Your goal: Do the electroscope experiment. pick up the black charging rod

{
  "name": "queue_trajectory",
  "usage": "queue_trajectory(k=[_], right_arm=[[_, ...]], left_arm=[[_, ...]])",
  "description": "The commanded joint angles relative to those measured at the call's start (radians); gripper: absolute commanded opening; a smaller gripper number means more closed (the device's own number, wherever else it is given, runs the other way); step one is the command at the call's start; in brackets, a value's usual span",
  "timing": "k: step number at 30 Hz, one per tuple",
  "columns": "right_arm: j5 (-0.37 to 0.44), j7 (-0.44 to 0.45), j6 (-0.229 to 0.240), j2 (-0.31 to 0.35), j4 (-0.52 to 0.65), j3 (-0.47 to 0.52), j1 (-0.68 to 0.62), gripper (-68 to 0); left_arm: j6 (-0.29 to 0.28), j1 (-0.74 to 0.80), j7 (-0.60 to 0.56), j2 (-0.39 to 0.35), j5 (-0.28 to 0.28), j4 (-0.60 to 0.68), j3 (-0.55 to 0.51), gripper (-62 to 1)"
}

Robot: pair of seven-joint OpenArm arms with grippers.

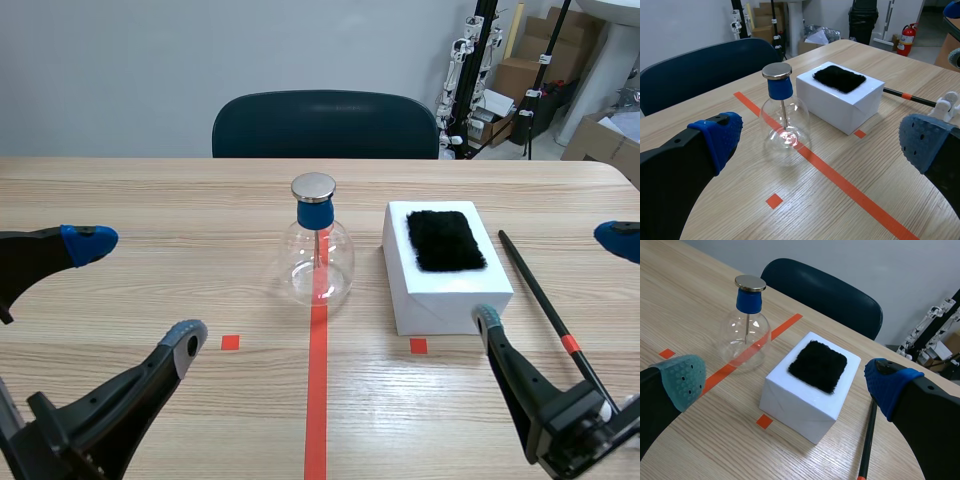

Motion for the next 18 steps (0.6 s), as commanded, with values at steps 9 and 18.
queue_trajectory(k=[9,18], right_arm=[[0.007,-0.001,0.001,0.01,0.007,0.003,0.001,0.4],[0.008,0.002,0.006,0.011,0.007,0.003,0.001,0.4]], left_arm=[[-0.002,0.0,-0.017,0.005,-0.01,0.006,0.002,1.4],[-0.001,0.0,-0.014,0.005,-0.01,0.004,0.002,1.4]])
